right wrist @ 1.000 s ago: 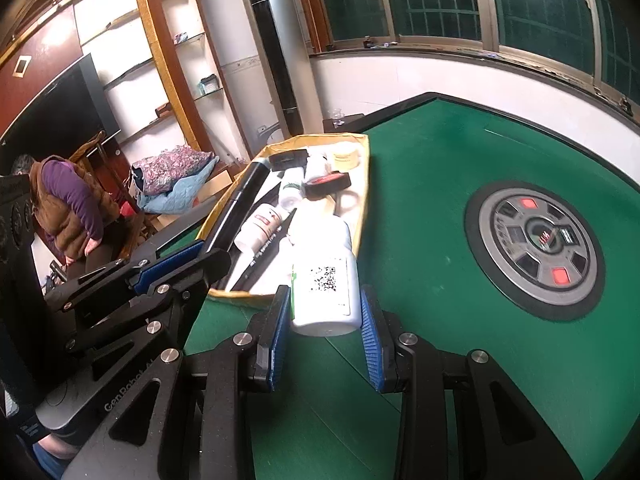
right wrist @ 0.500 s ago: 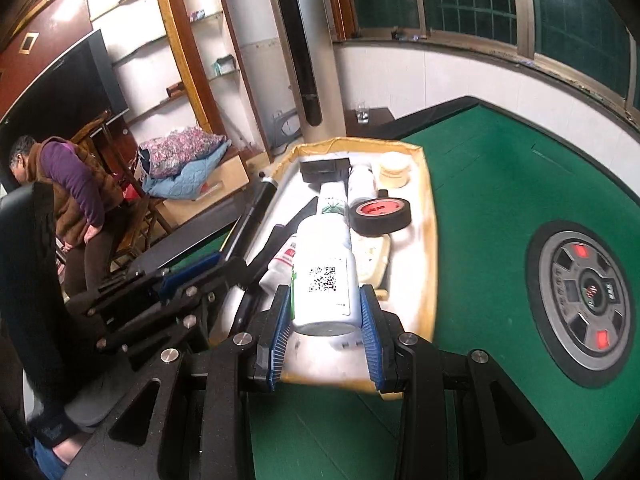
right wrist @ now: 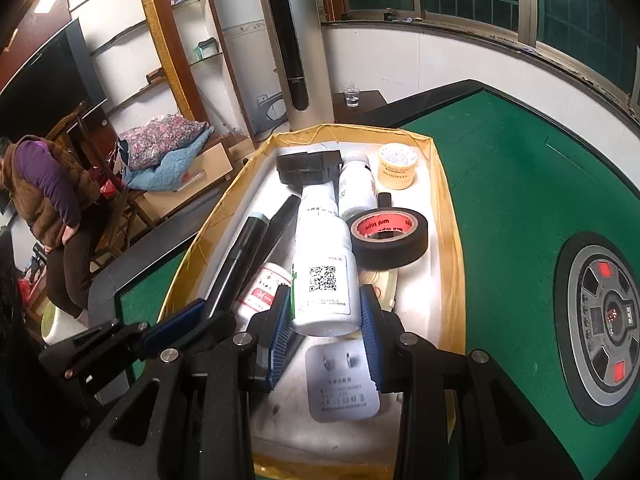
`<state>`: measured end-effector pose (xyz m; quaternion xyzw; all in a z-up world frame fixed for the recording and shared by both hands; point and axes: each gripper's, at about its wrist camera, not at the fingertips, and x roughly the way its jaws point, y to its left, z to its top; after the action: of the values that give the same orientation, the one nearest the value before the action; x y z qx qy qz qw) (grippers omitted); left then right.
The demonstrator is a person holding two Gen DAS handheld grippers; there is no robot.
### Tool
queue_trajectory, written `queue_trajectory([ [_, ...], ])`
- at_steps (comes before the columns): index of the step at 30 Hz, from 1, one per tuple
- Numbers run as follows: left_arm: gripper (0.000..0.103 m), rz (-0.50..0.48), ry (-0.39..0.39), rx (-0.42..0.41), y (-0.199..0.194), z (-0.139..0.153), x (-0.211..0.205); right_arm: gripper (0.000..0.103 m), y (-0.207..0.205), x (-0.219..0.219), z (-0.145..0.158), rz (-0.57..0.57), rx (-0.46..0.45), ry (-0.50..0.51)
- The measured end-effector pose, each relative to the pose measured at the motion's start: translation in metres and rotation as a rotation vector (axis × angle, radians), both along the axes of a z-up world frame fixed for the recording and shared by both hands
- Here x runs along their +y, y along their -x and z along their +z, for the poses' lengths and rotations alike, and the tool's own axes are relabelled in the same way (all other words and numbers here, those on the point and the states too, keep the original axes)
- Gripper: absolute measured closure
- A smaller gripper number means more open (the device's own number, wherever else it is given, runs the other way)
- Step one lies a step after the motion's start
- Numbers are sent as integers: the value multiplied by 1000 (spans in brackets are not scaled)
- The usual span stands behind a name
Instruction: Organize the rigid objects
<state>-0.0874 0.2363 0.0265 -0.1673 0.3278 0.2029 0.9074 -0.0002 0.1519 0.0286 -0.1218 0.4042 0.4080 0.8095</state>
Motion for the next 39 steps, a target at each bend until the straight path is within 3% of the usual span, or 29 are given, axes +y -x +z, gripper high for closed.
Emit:
queue_trajectory([
  [3,86,-4,5,2,0,0,-1,70,-1,-2,0,-5,-3,4],
  [5,72,-10,6,-3,2,2,-3,59,0,-6,3,-2,-2,-1],
  [7,54,-5,4,-14,4,5,-7,57,0,-11,7,-12,-19,-10],
  [12,41,-6,-53,-32,10,12,-25,53,9,-33,19,-41,-42,-39],
  [17,40,24,-150,-62,22,18,-47,33,21,-73,28,-118,-70,-90],
  [19,38,46,-184,-72,30,22,-57,30,26,-91,31,-154,-78,-115],
  [23,36,71,-244,-26,38,28,-74,28,44,-122,33,-182,-131,-122],
  [26,21,79,-286,-26,46,31,-84,28,60,-140,25,-160,-155,-98],
  [30,20,64,-278,-20,59,29,-93,28,79,-158,18,-142,-164,-92],
  [33,20,138,-279,20,70,20,-98,28,92,-167,18,-150,-197,-98],
  [36,20,111,-212,54,82,11,-97,28,104,-172,15,-138,-197,-121],
  [39,20,195,-300,46,94,4,-100,28,115,-168,9,-112,-221,-99],
])
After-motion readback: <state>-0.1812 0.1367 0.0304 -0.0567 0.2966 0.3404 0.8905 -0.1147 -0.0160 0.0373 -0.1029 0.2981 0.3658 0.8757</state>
